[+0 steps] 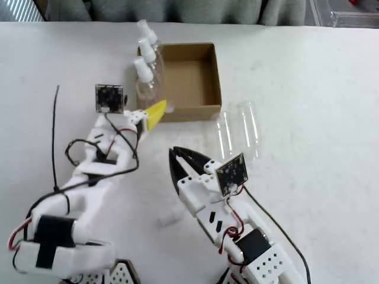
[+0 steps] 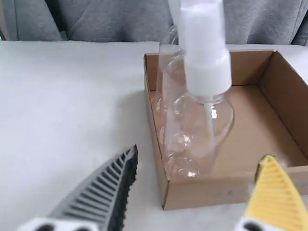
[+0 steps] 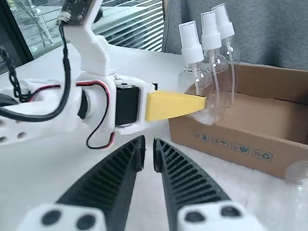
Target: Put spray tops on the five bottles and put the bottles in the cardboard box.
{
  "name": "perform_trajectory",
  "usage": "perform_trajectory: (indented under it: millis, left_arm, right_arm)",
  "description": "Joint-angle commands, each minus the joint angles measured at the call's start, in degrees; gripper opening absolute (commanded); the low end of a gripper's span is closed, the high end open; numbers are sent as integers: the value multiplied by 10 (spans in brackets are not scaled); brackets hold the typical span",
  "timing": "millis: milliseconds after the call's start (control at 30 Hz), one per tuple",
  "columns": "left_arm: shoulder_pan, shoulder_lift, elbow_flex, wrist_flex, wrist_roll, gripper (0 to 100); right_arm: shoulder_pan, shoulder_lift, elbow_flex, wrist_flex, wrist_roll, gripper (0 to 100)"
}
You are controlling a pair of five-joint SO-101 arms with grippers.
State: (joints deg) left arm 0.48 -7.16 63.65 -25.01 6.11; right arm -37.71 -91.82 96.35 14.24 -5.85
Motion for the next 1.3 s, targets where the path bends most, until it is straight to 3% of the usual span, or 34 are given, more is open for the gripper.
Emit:
perform_trajectory:
  millis: [0, 267, 667, 767, 900, 967, 1133, 1267]
  left_arm:
    - [-22, -106, 40, 41, -5, 364]
    - [-25, -262, 161, 133, -5, 362]
    - [-37, -464, 266, 349, -1, 360]
    - [-50, -526, 285, 395, 0, 302]
    - [-51, -616, 327, 409, -4, 113]
    - [-51, -655, 335, 429, -4, 21]
    - [-49, -727, 337, 539, -6, 76]
    - [-48, -754, 337, 580, -41, 76]
  right_arm:
    - [7, -6, 8, 19, 4, 16]
    - [7, -5, 8, 30, 5, 16]
    - [7, -1, 8, 45, 5, 16]
    - [12, -5, 8, 55, 6, 16]
    - [59, -6, 8, 55, 16, 16]
    - [83, -6, 7, 55, 61, 16]
    - [165, 0, -50, 73, 94, 16]
    - [222, 1, -131, 147, 99, 16]
